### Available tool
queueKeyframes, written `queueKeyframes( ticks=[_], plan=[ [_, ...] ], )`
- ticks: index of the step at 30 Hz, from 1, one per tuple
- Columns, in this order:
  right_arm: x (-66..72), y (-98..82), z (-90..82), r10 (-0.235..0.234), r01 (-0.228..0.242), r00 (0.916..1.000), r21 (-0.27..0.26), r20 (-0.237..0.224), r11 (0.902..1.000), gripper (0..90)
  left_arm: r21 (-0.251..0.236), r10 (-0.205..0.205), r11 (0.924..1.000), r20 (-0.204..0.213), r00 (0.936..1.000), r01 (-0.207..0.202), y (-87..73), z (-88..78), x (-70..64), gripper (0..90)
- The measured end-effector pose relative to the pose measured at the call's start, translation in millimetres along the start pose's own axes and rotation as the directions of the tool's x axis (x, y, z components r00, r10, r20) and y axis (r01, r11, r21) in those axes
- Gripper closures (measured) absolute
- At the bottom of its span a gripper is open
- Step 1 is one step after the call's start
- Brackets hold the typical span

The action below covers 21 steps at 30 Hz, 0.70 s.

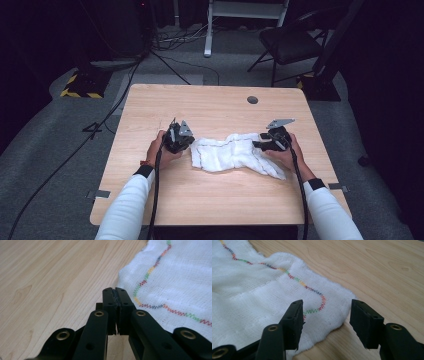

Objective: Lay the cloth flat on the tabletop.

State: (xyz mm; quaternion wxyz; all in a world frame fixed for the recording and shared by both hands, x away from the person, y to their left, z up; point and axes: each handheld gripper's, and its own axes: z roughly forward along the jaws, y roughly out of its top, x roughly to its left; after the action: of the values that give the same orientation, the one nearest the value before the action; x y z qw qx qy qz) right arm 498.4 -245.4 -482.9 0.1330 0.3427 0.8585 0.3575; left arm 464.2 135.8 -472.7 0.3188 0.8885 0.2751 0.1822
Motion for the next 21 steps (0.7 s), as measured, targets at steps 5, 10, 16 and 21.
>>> queueKeyframes(
  ticks=[5,10,16,21],
  plan=[
    [0.2,2.3,11.2,0.002,-0.002,1.0,0.04,0.007,0.9992,46.1,0.015,-0.007,0.9999,0.002,1.0,0.007,-1.9,5.7,1.9,87.3],
    [-0.8,5.5,14.4,0.0,0.0,1.0,0.058,0.002,0.9983,52.1,0.02,-0.009,0.9998,-0.004,1.0,0.009,-2.0,7.3,2.1,87.3],
    [3.9,3.8,11.2,-0.029,0.031,0.9991,0.04,-0.031,0.9987,85.2,0.001,-0.008,1.0,-0.013,0.9999,0.008,-0.1,4.1,2.3,87.4],
    [8.5,6.0,-7.8,-0.063,0.064,0.998,-0.021,0.002,0.9978,86.7,-0.094,-0.041,0.9948,-0.014,0.9991,0.039,7.7,-17.0,6.1,87.4]
  ],
)
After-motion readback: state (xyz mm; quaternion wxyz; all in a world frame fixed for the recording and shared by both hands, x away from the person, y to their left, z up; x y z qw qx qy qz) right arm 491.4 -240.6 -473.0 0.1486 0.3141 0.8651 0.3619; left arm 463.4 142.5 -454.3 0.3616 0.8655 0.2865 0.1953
